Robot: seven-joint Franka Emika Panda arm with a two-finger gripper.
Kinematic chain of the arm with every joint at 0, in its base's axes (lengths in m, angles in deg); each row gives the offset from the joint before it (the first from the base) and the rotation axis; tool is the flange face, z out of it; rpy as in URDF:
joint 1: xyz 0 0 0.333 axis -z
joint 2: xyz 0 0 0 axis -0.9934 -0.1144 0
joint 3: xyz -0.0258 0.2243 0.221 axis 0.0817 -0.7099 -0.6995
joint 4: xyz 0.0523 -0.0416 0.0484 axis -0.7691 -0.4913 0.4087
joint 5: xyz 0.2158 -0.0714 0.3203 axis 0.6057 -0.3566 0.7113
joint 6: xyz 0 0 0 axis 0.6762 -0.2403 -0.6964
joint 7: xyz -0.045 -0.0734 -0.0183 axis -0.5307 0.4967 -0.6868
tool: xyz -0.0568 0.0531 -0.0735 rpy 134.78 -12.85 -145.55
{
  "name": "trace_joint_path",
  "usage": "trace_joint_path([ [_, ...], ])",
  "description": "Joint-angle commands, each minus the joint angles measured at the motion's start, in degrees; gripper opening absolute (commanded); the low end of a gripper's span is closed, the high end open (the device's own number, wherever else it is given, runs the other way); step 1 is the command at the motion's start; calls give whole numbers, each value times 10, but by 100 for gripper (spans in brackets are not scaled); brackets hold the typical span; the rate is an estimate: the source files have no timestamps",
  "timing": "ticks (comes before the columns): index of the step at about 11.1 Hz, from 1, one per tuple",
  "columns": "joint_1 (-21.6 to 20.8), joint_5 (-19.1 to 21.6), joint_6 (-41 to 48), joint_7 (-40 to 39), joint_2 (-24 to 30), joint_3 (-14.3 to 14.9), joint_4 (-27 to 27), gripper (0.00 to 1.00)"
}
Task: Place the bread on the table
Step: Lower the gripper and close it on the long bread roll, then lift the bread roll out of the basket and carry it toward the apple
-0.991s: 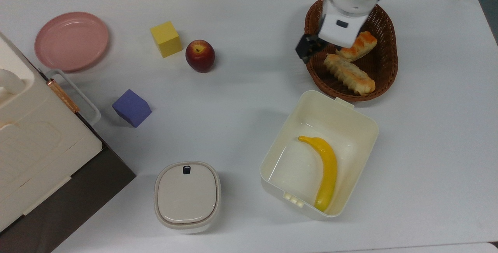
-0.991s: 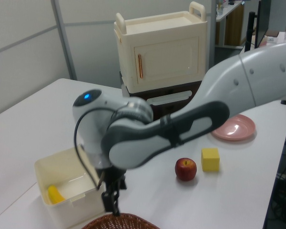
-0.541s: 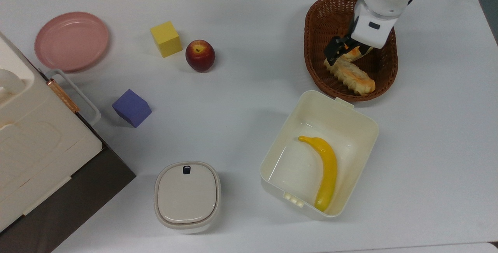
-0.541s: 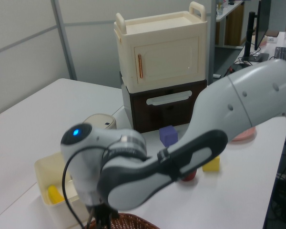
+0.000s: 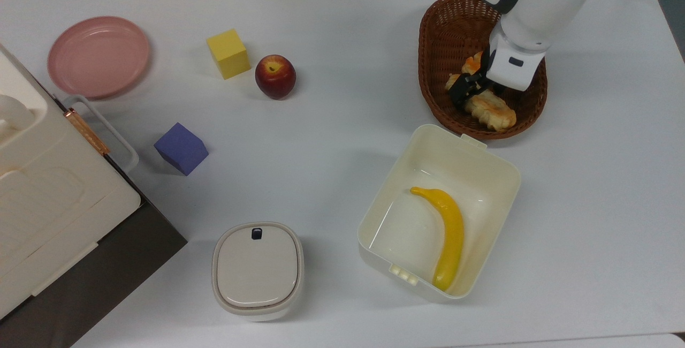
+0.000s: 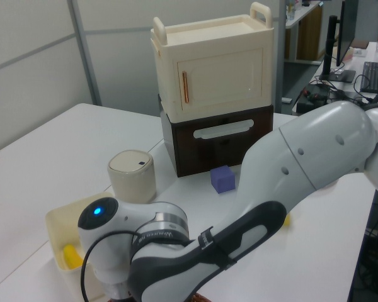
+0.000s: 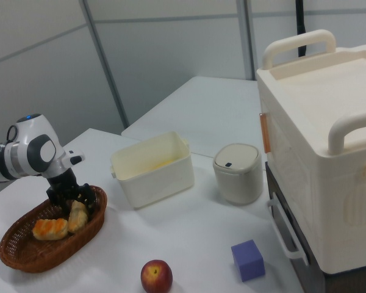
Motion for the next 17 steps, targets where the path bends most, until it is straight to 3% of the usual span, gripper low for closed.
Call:
trace_joint_path([
  [1,-8,-29,-15,55,-7,5,-3,82],
  [3,-8,-39,-15,67,-6,5,-2,49],
  [4,-9,-34,-12,69,-2,5,0,45],
  [11,18,-30,101,86,115,5,-1,50],
  [13,61,-32,114,73,134,5,-2,52],
  [17,184,-31,156,-34,158,8,-4,55],
])
